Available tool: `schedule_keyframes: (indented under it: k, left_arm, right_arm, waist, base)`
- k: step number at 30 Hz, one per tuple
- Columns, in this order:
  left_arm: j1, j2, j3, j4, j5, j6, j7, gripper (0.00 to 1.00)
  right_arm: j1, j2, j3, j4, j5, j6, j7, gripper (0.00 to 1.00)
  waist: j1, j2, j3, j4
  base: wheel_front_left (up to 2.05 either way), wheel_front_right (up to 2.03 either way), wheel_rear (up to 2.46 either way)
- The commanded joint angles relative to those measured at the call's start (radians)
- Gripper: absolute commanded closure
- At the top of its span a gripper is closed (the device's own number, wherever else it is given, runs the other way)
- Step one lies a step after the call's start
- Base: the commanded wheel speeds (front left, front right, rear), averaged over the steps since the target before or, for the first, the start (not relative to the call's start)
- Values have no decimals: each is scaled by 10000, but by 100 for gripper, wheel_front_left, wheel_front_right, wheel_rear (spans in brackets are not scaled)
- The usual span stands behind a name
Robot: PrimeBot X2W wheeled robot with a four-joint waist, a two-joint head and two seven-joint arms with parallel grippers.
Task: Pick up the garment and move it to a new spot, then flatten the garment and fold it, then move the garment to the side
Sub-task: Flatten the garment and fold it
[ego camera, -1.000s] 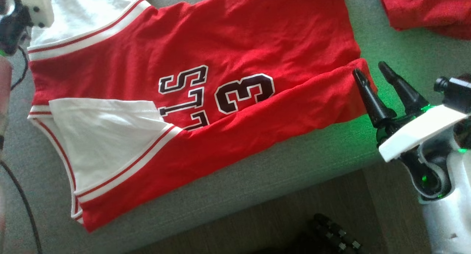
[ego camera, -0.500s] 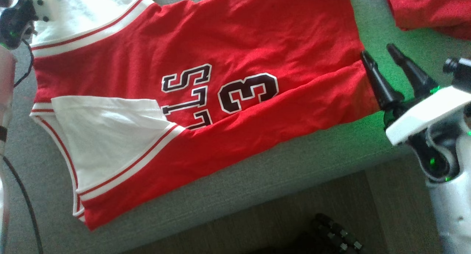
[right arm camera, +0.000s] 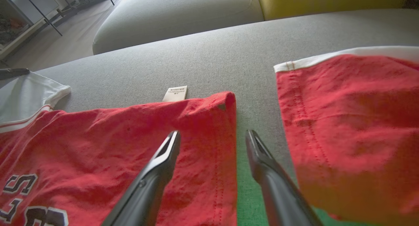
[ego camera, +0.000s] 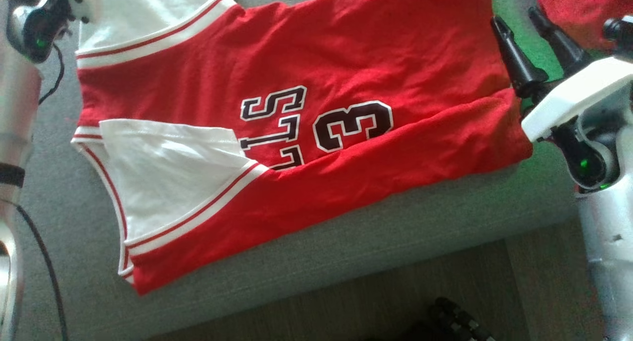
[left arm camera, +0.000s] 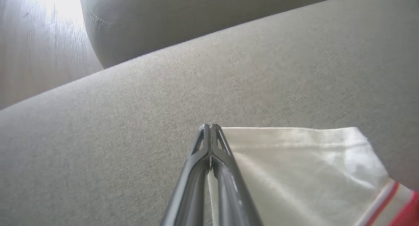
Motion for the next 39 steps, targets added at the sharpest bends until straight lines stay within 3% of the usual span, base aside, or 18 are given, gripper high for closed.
schedule_keyframes:
  k: [1,20,25,27,31,32,33,34,39]
  left_arm:
    - [-597,339,236,-420,-95,-49,-131,100]
    - [-848,266,-752,-928,-670,-60,-424,100]
    - [-939,214,-964,-903,-789,-60,-521,100]
    - [-969,197,-1027,-875,-822,-60,-559,100]
    - [-1038,163,-1142,-832,-896,-61,-640,100]
    - [-1057,155,-1166,-822,-915,-61,-661,100]
    - [-1057,155,-1166,-822,-915,-61,-661,100]
    - [-1076,153,-1188,-809,-929,-61,-681,100]
    - [-1165,176,-1290,-783,-974,-61,-883,100]
  right_arm:
    - [-86,-76,104,-234,-67,-4,-11,0]
    - [-2913,331,-354,3649,-262,-4,819,1]
    - [-3767,369,-309,4730,-254,-4,827,27]
    - [-3969,374,-244,5019,-270,-4,796,48]
    - [-4318,286,-143,5524,-309,-4,673,68]
    - [-4395,258,-121,5632,-312,-4,623,87]
    - [-4395,258,-121,5632,-312,-4,623,87]
    - [-4463,237,-96,5734,-317,-4,575,100]
    - [-4774,143,20,6120,-339,-4,319,100]
  waist:
    - [-1,0,-69,64]
    - [-1,0,-179,790]
    - [-1,0,-134,979]
    - [-1,0,-126,1024]
    - [-1,0,-97,1096]
    - [-1,0,-86,1111]
    - [-1,0,-86,1111]
    - [-1,0,-75,1123]
    - [-1,0,-24,1159]
  base:
    - [0,0,0]
    - [0,0,0]
    - [0,0,0]
    - [0,0,0]
    - [0,0,0]
    - [0,0,0]
    - [0,0,0]
    - [0,0,0]
    - [0,0,0]
